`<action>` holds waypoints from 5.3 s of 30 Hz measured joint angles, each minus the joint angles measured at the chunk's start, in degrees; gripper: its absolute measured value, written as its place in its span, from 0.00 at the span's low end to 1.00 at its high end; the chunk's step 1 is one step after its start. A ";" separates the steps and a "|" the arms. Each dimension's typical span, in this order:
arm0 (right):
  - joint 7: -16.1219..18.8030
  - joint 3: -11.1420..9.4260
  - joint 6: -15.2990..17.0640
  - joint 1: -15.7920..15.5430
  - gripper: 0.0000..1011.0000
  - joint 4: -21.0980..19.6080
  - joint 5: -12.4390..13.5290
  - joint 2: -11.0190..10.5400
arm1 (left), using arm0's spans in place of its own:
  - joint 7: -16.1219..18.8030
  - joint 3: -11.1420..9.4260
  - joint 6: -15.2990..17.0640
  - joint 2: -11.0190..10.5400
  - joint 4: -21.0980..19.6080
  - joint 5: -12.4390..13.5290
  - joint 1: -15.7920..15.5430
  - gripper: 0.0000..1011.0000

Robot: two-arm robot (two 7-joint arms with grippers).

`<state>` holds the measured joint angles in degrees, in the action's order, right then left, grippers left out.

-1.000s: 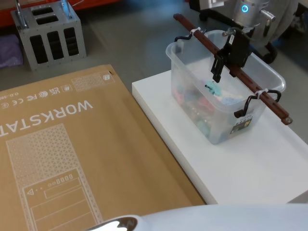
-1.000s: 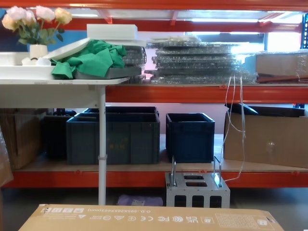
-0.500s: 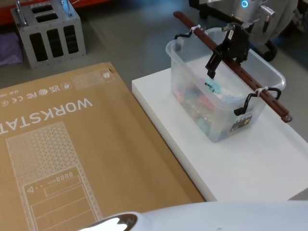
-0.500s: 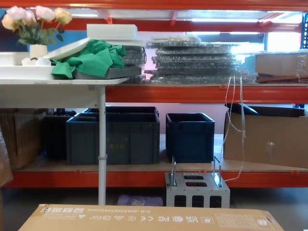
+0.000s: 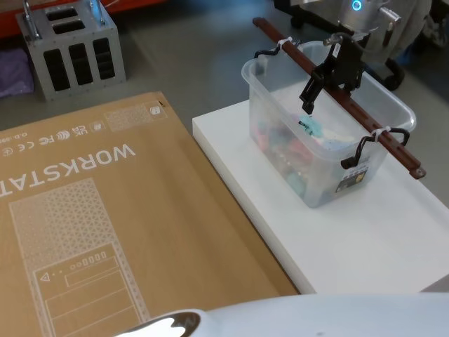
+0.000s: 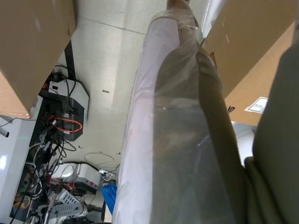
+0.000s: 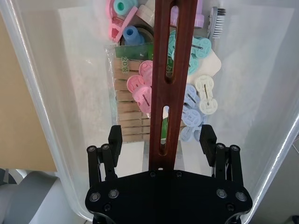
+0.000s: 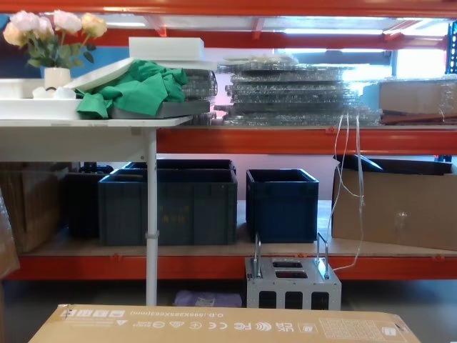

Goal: Use one hand to grasp the basket and place it at the designated location.

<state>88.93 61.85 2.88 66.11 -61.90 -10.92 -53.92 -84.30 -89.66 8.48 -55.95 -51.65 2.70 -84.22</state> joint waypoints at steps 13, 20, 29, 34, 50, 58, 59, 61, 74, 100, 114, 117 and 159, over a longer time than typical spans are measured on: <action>0.00 -0.02 0.00 -0.03 0.99 0.01 -0.03 0.00 | 0.00 0.00 0.00 0.00 0.00 0.00 0.00 0.00; 0.02 -0.02 0.00 -0.04 0.99 0.01 -0.03 0.00 | 0.00 0.00 0.00 0.00 0.00 0.00 0.00 0.00; 0.02 -0.03 0.00 -0.04 0.99 0.01 -0.03 0.01 | 0.00 0.00 0.00 0.00 0.00 0.00 0.00 0.00; 0.02 -0.03 0.00 -0.04 0.99 0.01 -0.04 0.01 | 0.00 0.00 0.00 0.00 0.00 0.00 0.00 0.00; 0.02 -0.04 0.00 -0.04 0.99 0.01 -0.04 0.01 | 0.00 0.00 0.00 0.00 0.00 0.00 0.00 0.00; 0.03 -0.04 0.00 -0.04 0.99 0.01 -0.04 0.01 | 0.00 0.00 0.00 0.00 0.00 0.00 0.00 0.00; 0.02 -0.04 0.00 -0.04 0.99 0.01 -0.04 0.01 | 0.00 0.00 0.00 0.00 0.00 0.00 0.00 0.00; 0.02 -0.04 0.00 -0.05 0.99 0.01 -0.04 0.01 | 0.00 0.00 0.00 0.00 0.00 0.00 0.00 0.00; 0.02 -0.04 0.00 -0.05 0.99 0.01 -0.04 0.01 | 0.00 0.00 0.00 0.00 0.00 0.00 0.00 0.00; 0.02 -0.04 0.00 -0.05 0.99 0.01 -0.04 0.01 | 0.00 0.00 0.00 0.00 0.00 0.00 0.00 0.00; 0.00 -0.04 0.01 -0.02 0.99 -0.03 -0.14 0.07 | 0.00 0.00 0.00 0.00 0.00 0.00 0.00 0.00; -0.48 -0.19 0.29 0.22 0.99 -1.25 -0.46 -0.12 | 0.00 0.00 0.00 0.00 0.00 0.00 0.00 0.00; -2.15 -7.58 5.62 -0.16 0.99 -14.93 0.69 -8.35 | 0.00 0.00 0.00 0.00 0.00 0.00 0.00 0.00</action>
<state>86.78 54.28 8.50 65.95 -76.83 -10.24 -62.27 -84.30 -89.66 8.48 -55.95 -51.65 2.69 -84.22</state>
